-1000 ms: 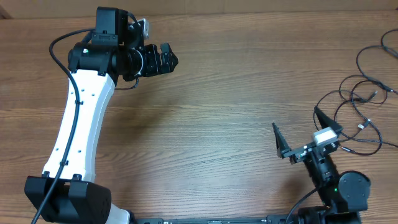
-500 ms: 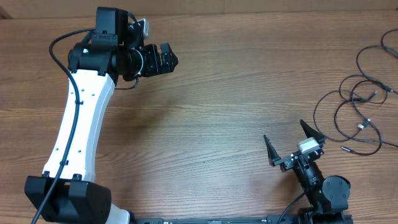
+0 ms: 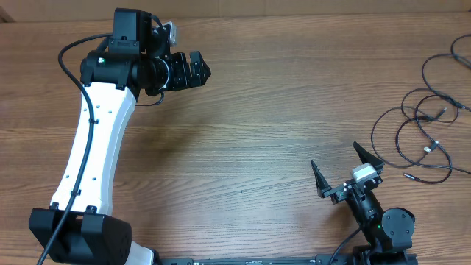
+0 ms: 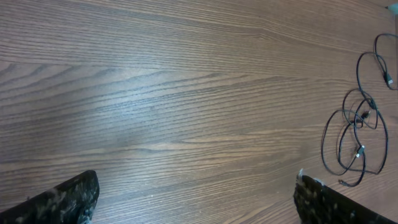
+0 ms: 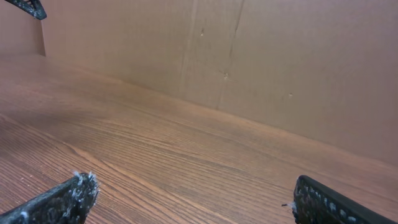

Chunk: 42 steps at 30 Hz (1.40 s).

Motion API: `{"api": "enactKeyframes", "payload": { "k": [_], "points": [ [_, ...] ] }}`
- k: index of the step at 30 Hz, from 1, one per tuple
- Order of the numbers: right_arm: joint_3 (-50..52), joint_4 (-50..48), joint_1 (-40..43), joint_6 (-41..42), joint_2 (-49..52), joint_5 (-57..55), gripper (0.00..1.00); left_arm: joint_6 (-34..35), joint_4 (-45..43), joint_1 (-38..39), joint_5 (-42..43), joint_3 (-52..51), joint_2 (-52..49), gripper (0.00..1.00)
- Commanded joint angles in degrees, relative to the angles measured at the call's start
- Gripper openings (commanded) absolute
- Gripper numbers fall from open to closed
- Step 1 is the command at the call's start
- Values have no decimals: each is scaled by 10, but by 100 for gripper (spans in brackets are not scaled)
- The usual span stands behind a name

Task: Untangle cables

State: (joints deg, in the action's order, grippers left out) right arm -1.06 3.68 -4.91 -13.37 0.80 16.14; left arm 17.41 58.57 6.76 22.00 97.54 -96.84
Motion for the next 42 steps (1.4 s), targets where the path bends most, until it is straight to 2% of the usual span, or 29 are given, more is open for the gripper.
{"api": "enactKeyframes", "payload": {
  "k": [1,2,4,5,7,9,11,15,18,20,24,25,27,37,42],
  "points": [
    [6,-4,2,0,-6,2,100,-11,-1,4,-4,4,-3,100],
    [6,-4,2,0,-6,2,100,-14,-1,4,-10,4,-3,100],
    [6,-4,2,0,-6,2,100,-22,0,4,-88,3,0,99],
    [6,-4,2,0,-6,2,100,-22,0,9,-155,2,11,100],
    [6,-4,2,0,-6,2,100,-22,11,17,-215,1,27,100],
    [6,-4,2,0,-6,2,100,-22,48,37,-240,-6,55,100],
    [6,-4,2,0,-6,2,100,-24,31,51,-285,-45,101,100],
    [6,-4,2,0,-6,2,100,-24,-98,36,-263,-228,238,100],
    [6,-4,2,0,-6,2,100,-48,-240,9,-204,-389,363,100],
    [6,-4,2,0,-6,2,100,-69,-379,-15,-174,-537,489,100],
    [6,-4,2,0,-6,2,100,-89,-529,-24,-175,-700,638,100],
    [6,-4,2,0,-6,2,100,-121,-556,-24,-175,-753,692,100],
    [6,-4,2,0,-6,2,100,-149,-574,-24,-177,-809,751,100],
    [6,-4,2,0,-6,2,100,-149,-587,-24,-283,-947,913,100],
    [6,-4,2,0,-6,2,100,-143,-548,-24,-259,-972,967,100]
  ]
}}
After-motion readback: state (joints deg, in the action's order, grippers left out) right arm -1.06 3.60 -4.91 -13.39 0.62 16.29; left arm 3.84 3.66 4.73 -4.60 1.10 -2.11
